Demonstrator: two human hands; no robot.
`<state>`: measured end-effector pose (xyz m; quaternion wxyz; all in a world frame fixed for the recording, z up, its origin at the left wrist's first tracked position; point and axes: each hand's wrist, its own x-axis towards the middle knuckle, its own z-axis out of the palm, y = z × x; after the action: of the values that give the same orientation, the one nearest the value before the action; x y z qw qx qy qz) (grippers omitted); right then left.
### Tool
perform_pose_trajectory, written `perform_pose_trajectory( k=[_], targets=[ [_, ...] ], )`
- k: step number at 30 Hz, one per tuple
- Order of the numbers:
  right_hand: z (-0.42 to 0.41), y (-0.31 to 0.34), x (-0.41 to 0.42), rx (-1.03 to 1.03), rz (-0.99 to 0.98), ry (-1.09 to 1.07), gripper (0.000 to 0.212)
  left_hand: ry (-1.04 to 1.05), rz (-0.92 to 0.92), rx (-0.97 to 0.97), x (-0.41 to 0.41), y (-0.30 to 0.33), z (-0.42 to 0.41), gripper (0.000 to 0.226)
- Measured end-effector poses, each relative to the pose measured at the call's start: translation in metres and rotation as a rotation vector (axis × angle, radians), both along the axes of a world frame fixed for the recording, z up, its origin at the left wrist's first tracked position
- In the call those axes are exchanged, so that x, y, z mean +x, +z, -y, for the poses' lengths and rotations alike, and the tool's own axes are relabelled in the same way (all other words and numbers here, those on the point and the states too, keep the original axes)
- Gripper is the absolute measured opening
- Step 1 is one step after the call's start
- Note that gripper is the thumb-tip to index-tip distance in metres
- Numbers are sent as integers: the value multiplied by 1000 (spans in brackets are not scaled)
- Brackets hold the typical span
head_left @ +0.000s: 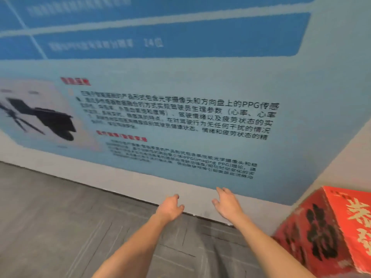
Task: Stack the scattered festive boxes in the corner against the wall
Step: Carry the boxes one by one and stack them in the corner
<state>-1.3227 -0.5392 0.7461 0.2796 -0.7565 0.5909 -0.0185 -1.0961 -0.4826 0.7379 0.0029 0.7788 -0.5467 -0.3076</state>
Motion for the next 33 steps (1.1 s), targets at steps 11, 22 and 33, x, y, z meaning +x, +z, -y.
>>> perform_pose_trajectory(
  k=[11,22,33],
  targets=[
    [-99,-8,393,30,-99,609,57,554,-31,-19,321,-3,-227,54],
    [-291,2,776,61,-104,1089,66,1156,-73,-21,600,-14,-469,54],
    [-293,-35,1013,71,-206,1299,67,1399,-175,-37,786,-43,-480,51]
  ],
)
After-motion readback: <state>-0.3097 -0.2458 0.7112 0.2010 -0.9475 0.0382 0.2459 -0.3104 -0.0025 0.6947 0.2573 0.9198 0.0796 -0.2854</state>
